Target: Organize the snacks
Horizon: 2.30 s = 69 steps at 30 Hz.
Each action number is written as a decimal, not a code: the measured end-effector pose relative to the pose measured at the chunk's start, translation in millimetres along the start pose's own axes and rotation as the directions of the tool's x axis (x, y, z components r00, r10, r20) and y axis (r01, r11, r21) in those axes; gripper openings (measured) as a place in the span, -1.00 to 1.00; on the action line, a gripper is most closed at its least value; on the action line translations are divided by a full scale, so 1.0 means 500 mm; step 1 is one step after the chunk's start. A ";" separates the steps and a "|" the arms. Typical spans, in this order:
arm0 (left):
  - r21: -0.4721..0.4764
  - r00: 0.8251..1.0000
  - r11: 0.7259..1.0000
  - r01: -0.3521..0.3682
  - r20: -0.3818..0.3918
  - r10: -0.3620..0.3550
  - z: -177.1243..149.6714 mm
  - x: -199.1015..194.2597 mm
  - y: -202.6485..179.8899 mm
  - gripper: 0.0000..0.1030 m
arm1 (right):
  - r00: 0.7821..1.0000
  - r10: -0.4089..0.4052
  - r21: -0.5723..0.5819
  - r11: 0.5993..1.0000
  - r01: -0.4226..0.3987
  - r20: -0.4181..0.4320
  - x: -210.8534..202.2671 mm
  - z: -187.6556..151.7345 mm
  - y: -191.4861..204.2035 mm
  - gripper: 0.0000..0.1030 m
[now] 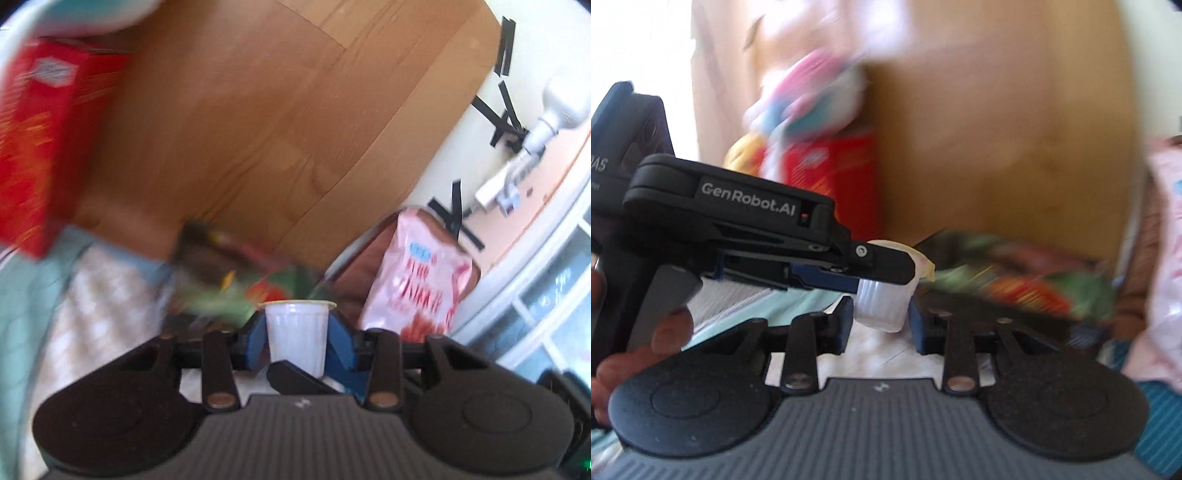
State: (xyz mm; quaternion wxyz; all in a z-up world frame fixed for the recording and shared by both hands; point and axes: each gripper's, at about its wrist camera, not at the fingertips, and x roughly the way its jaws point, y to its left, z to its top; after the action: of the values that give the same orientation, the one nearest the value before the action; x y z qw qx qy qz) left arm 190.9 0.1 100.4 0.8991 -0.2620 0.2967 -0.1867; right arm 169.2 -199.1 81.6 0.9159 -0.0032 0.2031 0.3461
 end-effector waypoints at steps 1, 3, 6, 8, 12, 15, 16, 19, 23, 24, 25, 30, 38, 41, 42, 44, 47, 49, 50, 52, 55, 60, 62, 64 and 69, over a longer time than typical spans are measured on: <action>0.000 1.000 1.000 -0.004 0.006 0.004 0.010 0.026 -0.007 -0.18 | 1.000 -0.027 0.023 0.999 0.026 0.015 0.012 0.008 -0.020 -0.30; 0.021 0.999 0.999 -0.048 0.009 0.048 0.021 0.072 -0.016 -0.18 | 0.996 -0.086 0.060 0.995 0.084 0.023 0.036 0.018 -0.053 -0.24; -0.012 0.998 0.998 -0.061 -0.016 0.061 0.010 0.084 -0.001 -0.18 | 0.994 -0.103 0.129 0.987 0.100 0.019 0.031 0.014 -0.094 -0.23; -0.021 0.999 0.999 -0.036 -0.020 0.036 -0.009 0.065 0.011 -0.18 | 0.996 -0.077 0.166 0.984 0.070 0.034 -0.002 -0.003 -0.108 -0.20; -0.023 1.000 1.000 0.013 -0.017 -0.014 -0.054 0.000 0.027 -0.17 | 1.000 0.005 0.227 0.974 -0.006 0.007 -0.066 -0.053 -0.112 -0.20; -0.020 0.999 0.999 0.047 -0.025 -0.047 -0.101 -0.049 0.036 -0.14 | 0.998 0.055 0.267 0.962 -0.062 0.032 -0.124 -0.112 -0.098 -0.13; -0.018 0.998 0.999 0.044 -0.034 -0.045 -0.122 -0.062 0.038 -0.12 | 0.997 0.052 0.279 0.958 -0.064 0.052 -0.150 -0.132 -0.095 0.00; 0.008 0.998 0.999 0.035 -0.060 -0.035 -0.172 -0.090 0.044 -0.12 | 0.995 -0.027 0.319 0.948 -0.005 0.094 -0.207 -0.170 -0.088 0.14; 0.006 0.994 1.000 0.013 -0.105 -0.012 -0.224 -0.092 0.060 -0.12 | 0.989 -0.104 0.363 0.930 0.060 0.102 -0.240 -0.205 -0.097 0.15; -0.004 0.993 1.000 0.005 -0.116 -0.006 -0.233 -0.087 0.067 -0.12 | 0.990 -0.115 0.386 0.919 0.077 0.077 -0.236 -0.214 -0.104 0.15; -0.007 0.993 1.000 -0.004 -0.122 0.004 -0.244 -0.081 0.074 -0.14 | 0.992 -0.118 0.409 0.908 0.088 0.048 -0.226 -0.223 -0.113 0.15; 0.086 0.995 0.996 -0.038 -0.088 0.046 -0.267 -0.078 0.060 -0.13 | 0.994 -0.105 0.422 0.902 0.090 0.012 -0.207 -0.221 -0.119 0.14; 0.101 0.995 0.994 -0.043 -0.080 0.051 -0.270 -0.076 0.057 -0.11 | 0.997 -0.066 0.293 0.953 0.073 -0.034 -0.196 -0.221 -0.073 0.14; 0.117 0.995 0.992 -0.047 -0.079 0.057 -0.270 -0.076 0.055 -0.11 | 0.996 -0.064 0.302 0.950 0.079 -0.059 -0.189 -0.219 -0.079 0.14; 0.122 0.995 0.991 -0.048 -0.079 0.058 -0.271 -0.076 0.055 -0.11 | 0.997 -0.052 0.306 0.950 0.067 -0.054 -0.191 -0.219 -0.080 0.14; 0.128 0.995 0.991 -0.045 -0.082 0.055 -0.270 -0.075 0.056 -0.10 | 0.999 0.006 0.304 0.953 0.004 -0.033 -0.196 -0.221 -0.079 0.14; 0.129 0.995 0.991 -0.035 -0.091 0.047 -0.267 -0.074 0.059 -0.09 | 0.988 0.145 0.296 0.947 -0.122 -0.056 -0.187 -0.223 -0.063 0.14; 0.130 0.995 0.991 -0.031 -0.094 0.044 -0.266 -0.074 0.060 -0.09 | 0.983 0.157 0.233 0.963 -0.133 -0.090 -0.180 -0.222 -0.038 0.14; 0.130 0.995 0.991 -0.029 -0.095 0.042 -0.266 -0.075 0.061 -0.09 | 0.983 0.152 0.200 0.971 -0.130 -0.101 -0.178 -0.222 -0.026 0.14; 0.130 0.994 0.991 -0.026 -0.097 0.039 -0.266 -0.075 0.061 -0.07 | 0.982 0.149 0.172 0.977 -0.128 -0.115 -0.174 -0.223 -0.014 0.14; 0.135 0.994 0.991 -0.023 -0.100 0.036 -0.267 -0.075 0.059 -0.04 | 0.986 0.136 0.205 0.972 -0.113 -0.101 -0.177 -0.223 -0.026 0.14; 0.143 0.994 0.989 -0.020 -0.103 0.035 -0.269 -0.075 0.056 0.01 | 0.991 0.109 0.363 0.929 -0.072 -0.081 -0.174 -0.224 -0.080 0.14; 0.136 0.994 0.991 -0.013 -0.105 0.028 -0.268 -0.075 0.058 0.04 | 0.987 0.153 0.390 0.913 -0.119 -0.055 -0.181 -0.225 -0.087 0.14; 0.126 0.994 0.992 -0.004 -0.108 0.017 -0.266 -0.074 0.062 0.07 | 0.975 0.217 0.388 0.904 -0.182 -0.049 -0.187 -0.225 -0.078 0.15; 0.099 0.994 0.995 0.014 -0.111 -0.003 -0.265 -0.075 0.069 0.10 | 0.949 0.284 0.190 0.948 -0.257 -0.133 -0.209 -0.234 0.024 0.29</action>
State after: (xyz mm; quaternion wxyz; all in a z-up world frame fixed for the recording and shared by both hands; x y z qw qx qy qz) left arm 85.1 -1.9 6.0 0.8925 -0.2073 0.3352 -0.2195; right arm 47.4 -273.6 15.0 0.8374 0.0754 0.3028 0.4488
